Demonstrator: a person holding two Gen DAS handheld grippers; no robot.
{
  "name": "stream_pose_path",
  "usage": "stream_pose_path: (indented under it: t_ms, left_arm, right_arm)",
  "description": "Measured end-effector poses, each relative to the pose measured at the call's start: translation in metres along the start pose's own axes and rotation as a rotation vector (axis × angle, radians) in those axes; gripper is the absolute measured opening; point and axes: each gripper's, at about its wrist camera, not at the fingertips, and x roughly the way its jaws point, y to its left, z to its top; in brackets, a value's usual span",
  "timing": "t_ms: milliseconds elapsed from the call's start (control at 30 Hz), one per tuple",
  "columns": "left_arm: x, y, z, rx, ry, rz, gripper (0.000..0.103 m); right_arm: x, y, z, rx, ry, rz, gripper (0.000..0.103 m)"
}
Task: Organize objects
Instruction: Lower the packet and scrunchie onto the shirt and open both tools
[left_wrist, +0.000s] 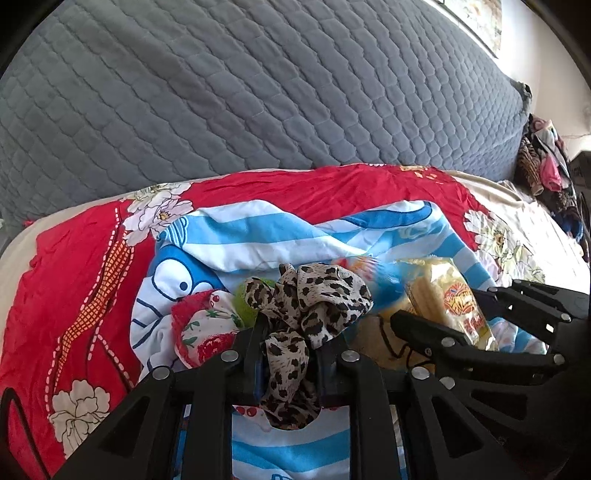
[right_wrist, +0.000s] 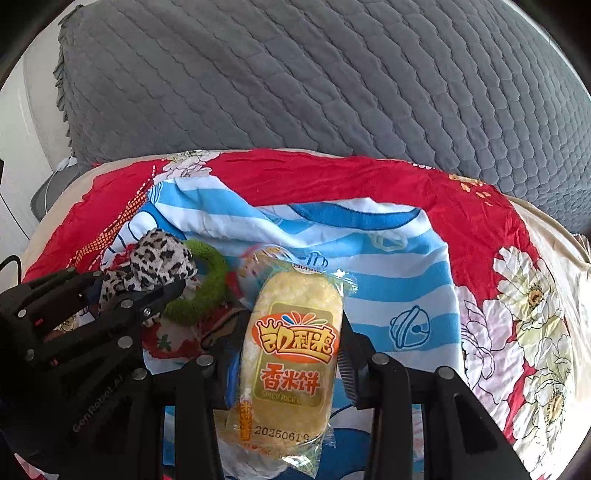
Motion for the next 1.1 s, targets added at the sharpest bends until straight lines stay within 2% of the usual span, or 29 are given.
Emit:
stream_pose_path:
  t_ms: [167,333,433,467,500,567,633,767,833,1100]
  left_arm:
    - [0.003,0.002,0.002,-0.002,0.004,0.007,0.026]
    - [0.003,0.0,0.001,0.0,0.005,0.016,0.036]
    - [0.002,0.004,0.001,-0.01,0.005,0.038,0.051]
    - [0.002,0.006,0.001,-0.016,0.009,0.043,0.059]
    - [0.002,0.009,0.001,-0.029,0.016,0.057,0.069]
    - [0.001,0.017,-0.002,-0.061,0.029,0.059,0.078]
    - [-0.003,0.02,-0.003,-0.07,0.026,0.052,0.079]
    - [-0.013,0.016,-0.002,-0.041,0.011,0.074,0.079]
    - [-0.019,0.016,-0.001,-0.046,0.005,0.062,0.079]
    - [-0.04,0.017,-0.002,-0.055,-0.015,0.059,0.083]
  right_arm:
    - [0.004,0.0,-0.002,0.001,0.01,-0.003,0.043]
    - [0.005,-0.002,-0.003,0.02,0.015,0.001,0.043]
    - [0.002,-0.005,-0.003,0.027,0.011,-0.003,0.046]
    - [0.002,-0.007,-0.004,0.034,0.012,-0.006,0.048]
    - [0.0,-0.009,-0.004,0.04,0.01,-0.009,0.053]
    - [-0.002,-0.013,-0.004,0.052,0.008,-0.025,0.064]
    - [-0.006,-0.016,-0.005,0.061,0.0,-0.022,0.08]
    - [-0.014,-0.016,-0.006,0.052,-0.011,-0.045,0.087]
    - [-0.02,-0.018,-0.006,0.061,-0.018,-0.051,0.092]
    - [-0.037,-0.018,-0.005,0.047,-0.038,-0.042,0.1]
